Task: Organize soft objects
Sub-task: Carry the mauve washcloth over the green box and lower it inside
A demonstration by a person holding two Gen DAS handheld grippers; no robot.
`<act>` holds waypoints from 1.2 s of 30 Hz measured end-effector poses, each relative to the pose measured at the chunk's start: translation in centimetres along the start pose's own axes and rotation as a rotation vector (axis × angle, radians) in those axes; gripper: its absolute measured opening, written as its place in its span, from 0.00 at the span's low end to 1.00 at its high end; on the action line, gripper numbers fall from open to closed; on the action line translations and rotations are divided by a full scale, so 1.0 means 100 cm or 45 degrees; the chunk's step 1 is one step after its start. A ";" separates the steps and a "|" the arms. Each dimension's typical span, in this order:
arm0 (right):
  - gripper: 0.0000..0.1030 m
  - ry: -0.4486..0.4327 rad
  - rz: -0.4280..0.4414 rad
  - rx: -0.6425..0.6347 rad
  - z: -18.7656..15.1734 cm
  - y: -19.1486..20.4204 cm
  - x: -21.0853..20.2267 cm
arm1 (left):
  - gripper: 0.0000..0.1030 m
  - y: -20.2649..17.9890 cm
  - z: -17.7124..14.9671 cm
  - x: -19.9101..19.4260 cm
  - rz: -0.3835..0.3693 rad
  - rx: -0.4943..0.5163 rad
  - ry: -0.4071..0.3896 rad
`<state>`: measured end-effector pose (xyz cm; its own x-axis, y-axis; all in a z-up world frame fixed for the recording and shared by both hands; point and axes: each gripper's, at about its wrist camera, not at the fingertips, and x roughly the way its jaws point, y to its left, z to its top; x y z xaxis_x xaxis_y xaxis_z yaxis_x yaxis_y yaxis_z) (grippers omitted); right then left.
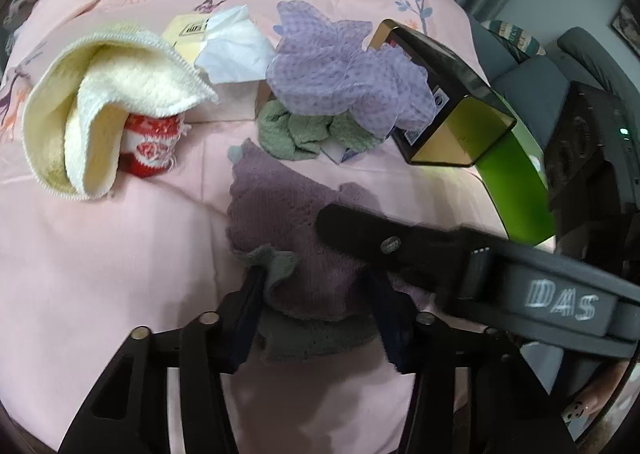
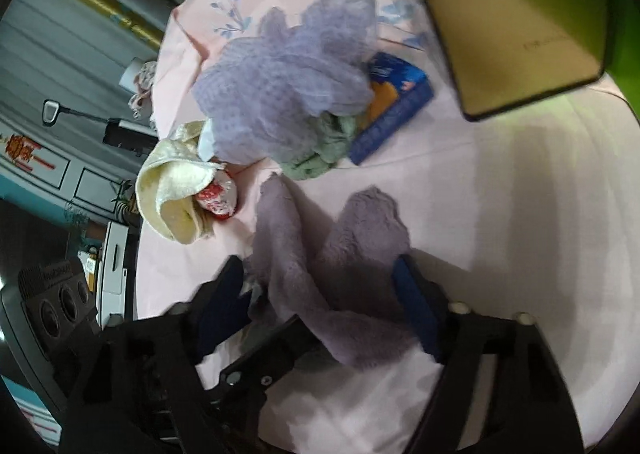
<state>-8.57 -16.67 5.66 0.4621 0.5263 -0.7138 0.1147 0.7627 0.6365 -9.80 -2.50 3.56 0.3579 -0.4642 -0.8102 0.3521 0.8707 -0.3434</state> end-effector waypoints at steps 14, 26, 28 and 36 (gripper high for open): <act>0.32 -0.257 0.151 0.018 0.010 -0.003 -0.075 | 0.20 -0.079 0.033 -0.038 -0.127 0.319 -0.202; 0.33 -0.662 0.069 0.063 0.046 -0.040 -0.199 | 0.20 -0.200 0.094 -0.041 -0.365 0.614 -0.338; 0.32 -0.707 0.072 0.096 0.051 -0.056 -0.214 | 0.20 -0.213 0.104 -0.034 -0.408 0.624 -0.324; 0.32 -0.797 0.069 0.164 0.068 -0.091 -0.238 | 0.20 -0.253 0.125 -0.004 -0.518 0.640 -0.275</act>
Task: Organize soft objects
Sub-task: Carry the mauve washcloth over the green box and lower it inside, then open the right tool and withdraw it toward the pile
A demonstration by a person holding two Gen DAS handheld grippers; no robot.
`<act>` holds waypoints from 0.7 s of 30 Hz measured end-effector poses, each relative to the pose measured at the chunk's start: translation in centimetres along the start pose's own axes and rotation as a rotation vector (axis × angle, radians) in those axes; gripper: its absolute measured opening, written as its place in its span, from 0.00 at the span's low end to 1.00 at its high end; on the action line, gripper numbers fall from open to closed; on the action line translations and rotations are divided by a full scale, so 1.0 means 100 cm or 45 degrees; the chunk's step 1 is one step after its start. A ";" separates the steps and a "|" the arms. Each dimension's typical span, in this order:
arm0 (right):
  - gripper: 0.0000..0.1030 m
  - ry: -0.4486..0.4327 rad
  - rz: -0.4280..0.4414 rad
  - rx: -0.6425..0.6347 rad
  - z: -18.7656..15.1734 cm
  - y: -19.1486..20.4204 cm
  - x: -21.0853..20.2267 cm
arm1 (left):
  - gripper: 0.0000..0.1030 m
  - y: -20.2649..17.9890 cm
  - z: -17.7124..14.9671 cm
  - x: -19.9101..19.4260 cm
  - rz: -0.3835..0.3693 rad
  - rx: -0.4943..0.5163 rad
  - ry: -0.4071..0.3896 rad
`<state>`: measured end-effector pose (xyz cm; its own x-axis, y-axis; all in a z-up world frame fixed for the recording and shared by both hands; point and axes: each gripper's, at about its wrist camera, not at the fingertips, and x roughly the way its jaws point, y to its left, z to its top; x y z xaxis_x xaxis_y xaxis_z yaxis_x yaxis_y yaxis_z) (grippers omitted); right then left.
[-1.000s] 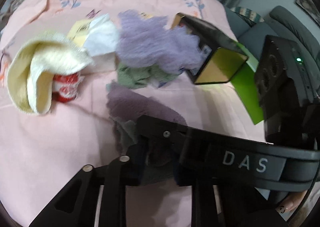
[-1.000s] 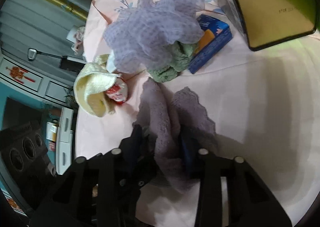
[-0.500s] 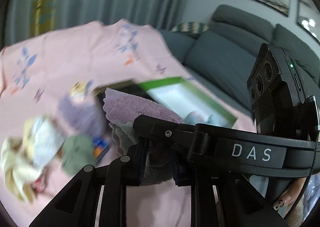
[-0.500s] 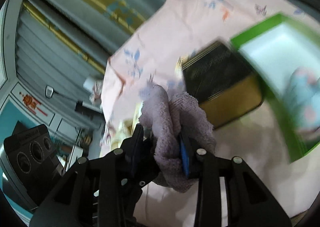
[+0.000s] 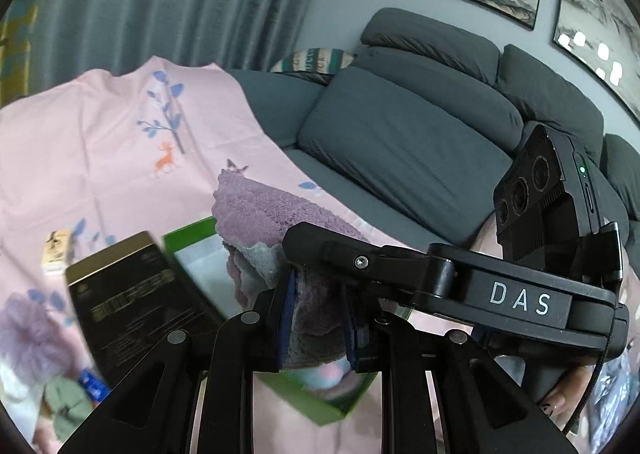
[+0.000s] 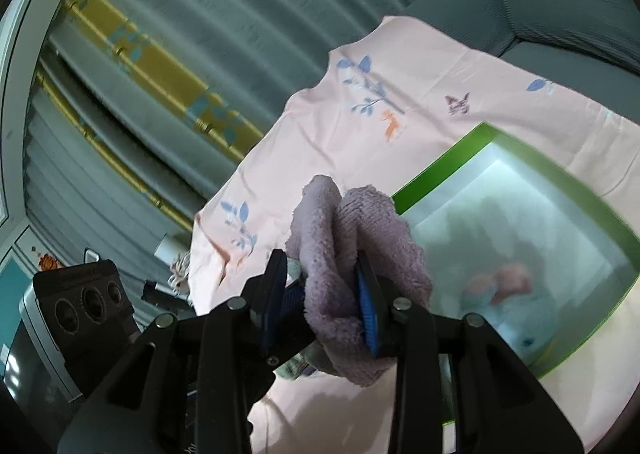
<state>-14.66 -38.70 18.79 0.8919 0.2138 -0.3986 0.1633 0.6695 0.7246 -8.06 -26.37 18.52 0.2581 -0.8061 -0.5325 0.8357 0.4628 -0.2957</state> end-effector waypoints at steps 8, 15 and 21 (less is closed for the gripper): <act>0.32 -0.042 -0.161 0.108 0.005 -0.046 0.002 | 0.20 -0.010 -0.006 0.053 -0.043 0.013 0.113; 0.34 -0.017 -0.289 0.177 0.004 -0.074 0.013 | 0.20 0.000 -0.016 0.089 -0.061 -0.069 0.220; 0.56 -0.025 -0.332 0.185 0.004 -0.076 0.007 | 0.23 0.004 -0.020 0.090 -0.069 -0.105 0.289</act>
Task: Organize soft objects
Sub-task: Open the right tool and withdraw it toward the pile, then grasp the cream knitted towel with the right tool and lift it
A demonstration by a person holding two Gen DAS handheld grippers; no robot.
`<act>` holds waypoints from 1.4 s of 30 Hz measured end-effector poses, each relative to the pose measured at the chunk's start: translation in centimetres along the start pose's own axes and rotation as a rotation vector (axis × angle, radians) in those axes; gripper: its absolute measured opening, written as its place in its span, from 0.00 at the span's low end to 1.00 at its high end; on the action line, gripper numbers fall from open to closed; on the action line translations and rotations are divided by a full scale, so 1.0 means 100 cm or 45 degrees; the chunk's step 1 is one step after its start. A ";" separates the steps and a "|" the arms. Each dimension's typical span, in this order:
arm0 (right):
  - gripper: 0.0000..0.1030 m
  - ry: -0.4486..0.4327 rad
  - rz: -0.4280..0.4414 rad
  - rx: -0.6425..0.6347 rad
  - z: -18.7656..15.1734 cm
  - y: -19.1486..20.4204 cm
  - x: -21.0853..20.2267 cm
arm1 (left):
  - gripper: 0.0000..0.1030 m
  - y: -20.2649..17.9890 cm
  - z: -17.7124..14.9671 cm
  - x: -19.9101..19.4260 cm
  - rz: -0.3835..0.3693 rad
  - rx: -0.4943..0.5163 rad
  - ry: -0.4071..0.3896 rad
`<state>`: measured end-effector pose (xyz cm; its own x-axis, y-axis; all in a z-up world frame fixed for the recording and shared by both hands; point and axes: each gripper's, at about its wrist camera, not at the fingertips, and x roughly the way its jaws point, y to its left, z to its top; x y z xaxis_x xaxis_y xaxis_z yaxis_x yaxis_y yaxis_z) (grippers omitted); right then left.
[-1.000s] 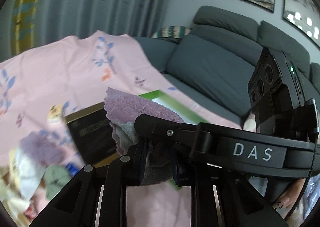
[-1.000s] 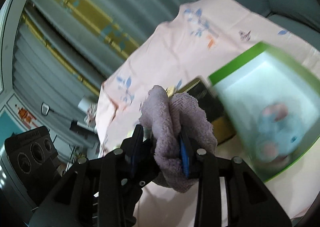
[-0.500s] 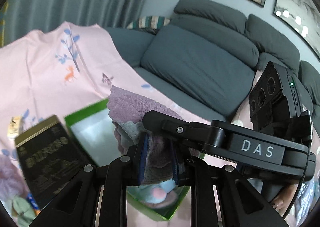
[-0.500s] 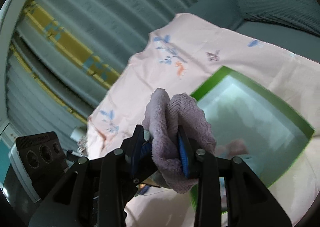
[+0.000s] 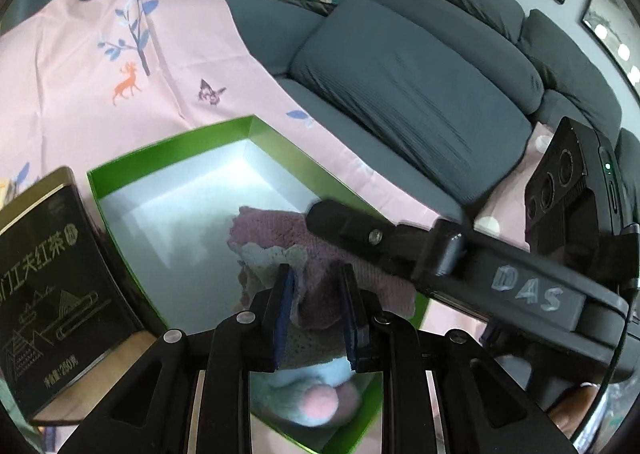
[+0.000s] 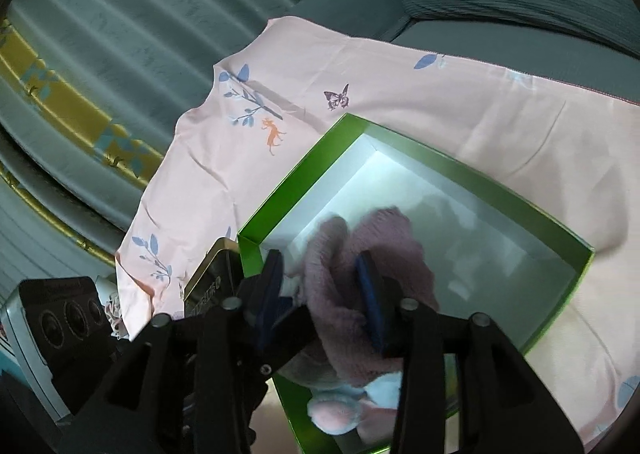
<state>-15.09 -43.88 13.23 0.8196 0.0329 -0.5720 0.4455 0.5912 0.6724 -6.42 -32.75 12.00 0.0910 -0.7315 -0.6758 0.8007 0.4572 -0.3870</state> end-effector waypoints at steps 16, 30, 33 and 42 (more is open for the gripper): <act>0.99 -0.185 -0.056 -0.181 -0.035 0.050 -0.059 | 0.81 0.031 -0.031 -0.132 0.159 -0.089 -0.155; 0.99 0.076 0.159 -0.345 -0.108 0.142 -0.039 | 0.92 0.159 -0.146 -0.314 0.472 -0.598 -0.454; 0.99 0.164 0.188 -0.400 -0.127 0.166 -0.019 | 0.92 0.192 -0.185 -0.341 0.570 -0.746 -0.494; 0.97 0.501 0.251 -0.649 -0.211 0.259 0.063 | 0.92 0.246 -0.265 -0.359 0.759 -0.959 -0.449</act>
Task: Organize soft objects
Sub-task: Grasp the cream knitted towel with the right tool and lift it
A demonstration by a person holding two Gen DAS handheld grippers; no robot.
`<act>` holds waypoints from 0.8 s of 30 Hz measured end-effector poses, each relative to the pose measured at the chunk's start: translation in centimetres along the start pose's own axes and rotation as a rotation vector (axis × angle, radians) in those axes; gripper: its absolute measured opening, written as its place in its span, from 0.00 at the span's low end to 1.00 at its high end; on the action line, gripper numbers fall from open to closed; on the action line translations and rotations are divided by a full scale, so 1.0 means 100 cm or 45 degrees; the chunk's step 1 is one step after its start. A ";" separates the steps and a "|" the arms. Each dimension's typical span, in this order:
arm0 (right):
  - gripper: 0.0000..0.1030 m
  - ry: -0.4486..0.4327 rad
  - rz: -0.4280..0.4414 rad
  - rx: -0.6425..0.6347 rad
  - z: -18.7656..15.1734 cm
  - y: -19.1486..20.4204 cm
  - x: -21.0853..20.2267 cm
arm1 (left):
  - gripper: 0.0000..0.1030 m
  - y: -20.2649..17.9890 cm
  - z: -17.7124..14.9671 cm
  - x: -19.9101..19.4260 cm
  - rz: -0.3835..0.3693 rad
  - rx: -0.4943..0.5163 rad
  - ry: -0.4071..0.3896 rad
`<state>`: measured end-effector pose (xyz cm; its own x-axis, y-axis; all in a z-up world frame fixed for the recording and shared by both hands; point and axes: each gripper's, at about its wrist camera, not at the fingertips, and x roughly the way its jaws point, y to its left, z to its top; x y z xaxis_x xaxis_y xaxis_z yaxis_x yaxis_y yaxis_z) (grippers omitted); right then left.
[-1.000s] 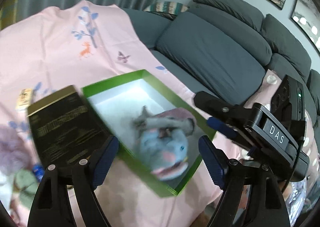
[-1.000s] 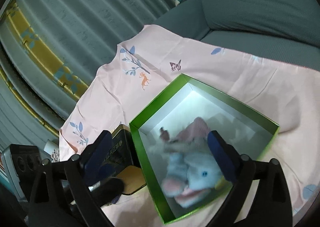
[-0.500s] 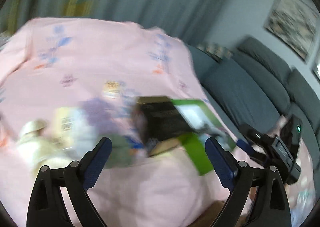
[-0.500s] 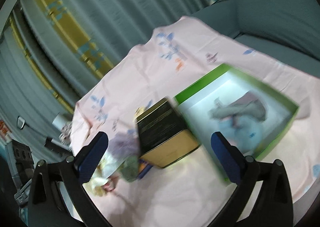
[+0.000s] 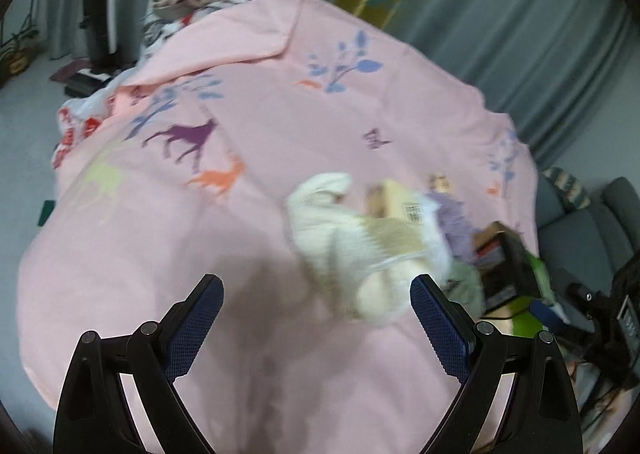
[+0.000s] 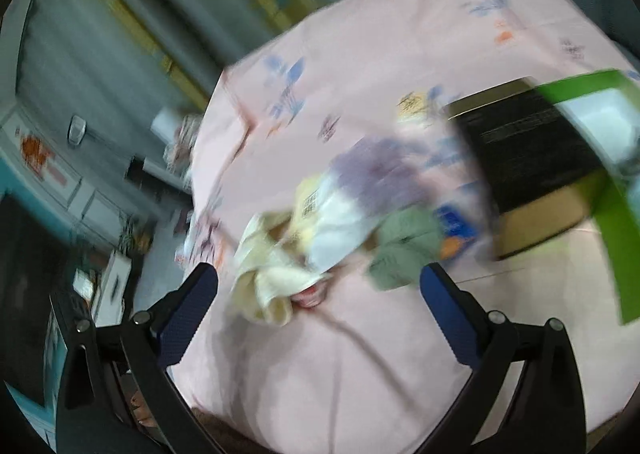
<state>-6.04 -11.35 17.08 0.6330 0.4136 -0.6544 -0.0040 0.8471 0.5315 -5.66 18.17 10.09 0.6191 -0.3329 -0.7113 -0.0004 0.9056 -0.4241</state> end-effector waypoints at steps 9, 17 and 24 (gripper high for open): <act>0.89 0.154 -0.144 -0.314 -0.004 0.079 0.108 | 0.92 0.023 -0.018 0.010 0.027 0.002 0.078; 0.15 0.195 -0.346 -0.476 -0.015 0.100 0.165 | 0.92 0.031 -0.018 0.000 0.035 0.008 0.069; 0.10 0.100 -0.111 -0.302 0.002 0.080 0.105 | 0.92 0.025 -0.017 -0.008 0.042 0.047 0.041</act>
<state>0.70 -0.30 14.60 0.5772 0.3522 -0.7367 -0.1392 0.9314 0.3362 -7.49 20.24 8.70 0.5934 -0.3105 -0.7426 0.0090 0.9251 -0.3796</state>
